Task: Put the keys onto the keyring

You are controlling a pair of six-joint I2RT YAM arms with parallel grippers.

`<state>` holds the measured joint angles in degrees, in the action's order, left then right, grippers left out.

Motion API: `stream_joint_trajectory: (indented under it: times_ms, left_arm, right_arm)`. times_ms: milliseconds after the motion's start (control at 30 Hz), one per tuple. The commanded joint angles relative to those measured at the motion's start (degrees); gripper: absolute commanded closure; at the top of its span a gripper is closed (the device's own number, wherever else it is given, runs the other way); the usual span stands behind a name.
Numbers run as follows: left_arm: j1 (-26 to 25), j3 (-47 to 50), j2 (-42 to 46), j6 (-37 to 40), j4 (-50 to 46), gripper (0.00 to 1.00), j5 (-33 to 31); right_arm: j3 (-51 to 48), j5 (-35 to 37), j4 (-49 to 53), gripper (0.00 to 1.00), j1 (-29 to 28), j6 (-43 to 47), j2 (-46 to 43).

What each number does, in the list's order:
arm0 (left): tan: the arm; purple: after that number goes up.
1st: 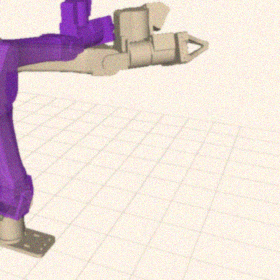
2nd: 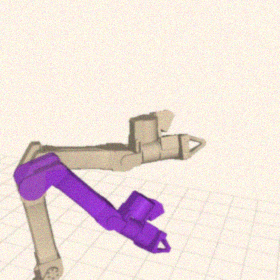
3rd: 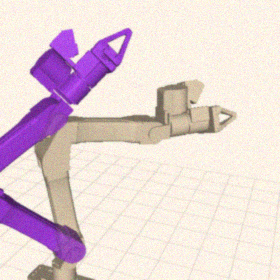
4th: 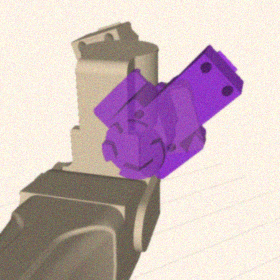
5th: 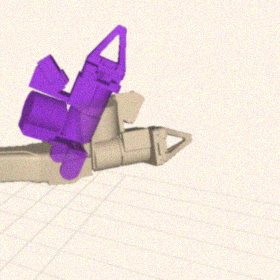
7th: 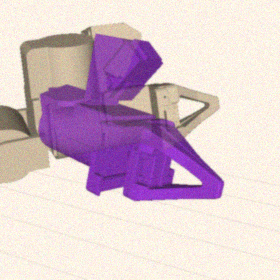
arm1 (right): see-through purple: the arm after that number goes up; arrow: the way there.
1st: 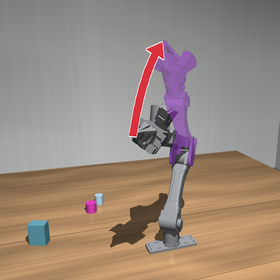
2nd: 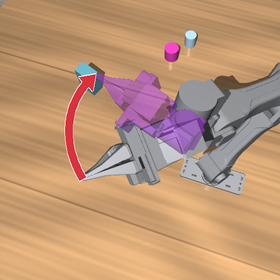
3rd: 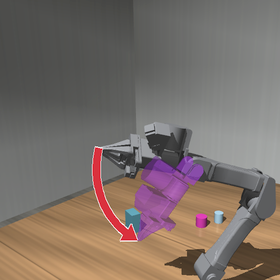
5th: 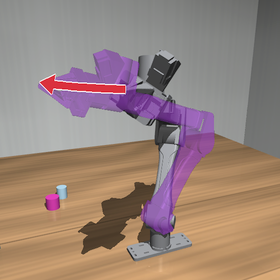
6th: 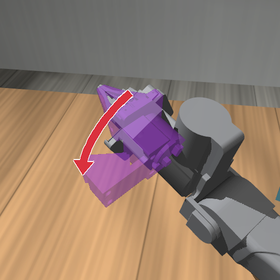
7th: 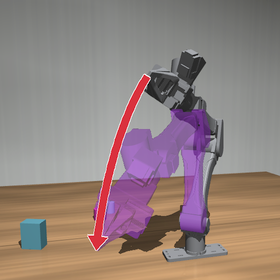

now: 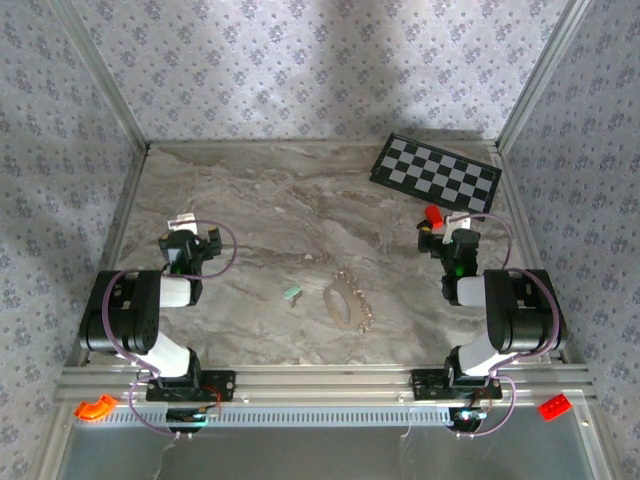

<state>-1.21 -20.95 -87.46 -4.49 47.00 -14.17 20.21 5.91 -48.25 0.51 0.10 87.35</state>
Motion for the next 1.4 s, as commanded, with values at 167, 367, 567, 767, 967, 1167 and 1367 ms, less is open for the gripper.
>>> stream_joint_trajectory:
  times_ms: [167,367,567,767,967,1167,1367]
  left_arm:
    - [0.3,-1.3,-0.4,0.5,2.3,0.0,-0.4]
    - [0.4,-1.3,-0.4,0.5,2.2,0.0,-0.4]
    - [0.3,-1.3,-0.4,0.5,2.3,0.0,-0.4]
    - [0.4,-2.0,0.6,0.2,0.1,0.0,-0.8]
    - [0.4,-2.1,4.5,1.0,-3.3,0.0,0.8]
    - [0.6,-2.6,11.6,0.6,-10.3,0.0,1.9]
    - [-1.2,-6.4,23.5,-3.2,-27.3,0.0,2.0]
  right_arm:
    - [1.3,-0.5,-1.3,0.0,0.4,0.9,0.7]
    - [1.4,-0.5,-1.2,0.0,0.5,0.9,0.6]
    - [0.6,0.8,-2.6,0.0,0.3,0.5,0.5]
    - [0.6,-0.4,-1.9,0.0,-1.0,3.0,-0.8]
    - [0.2,0.5,0.1,0.0,-1.9,3.8,-4.2]
    - [0.5,2.8,4.6,0.0,-3.2,4.5,-9.4]
    - [2.7,11.5,17.8,0.0,-8.5,1.3,-23.8]
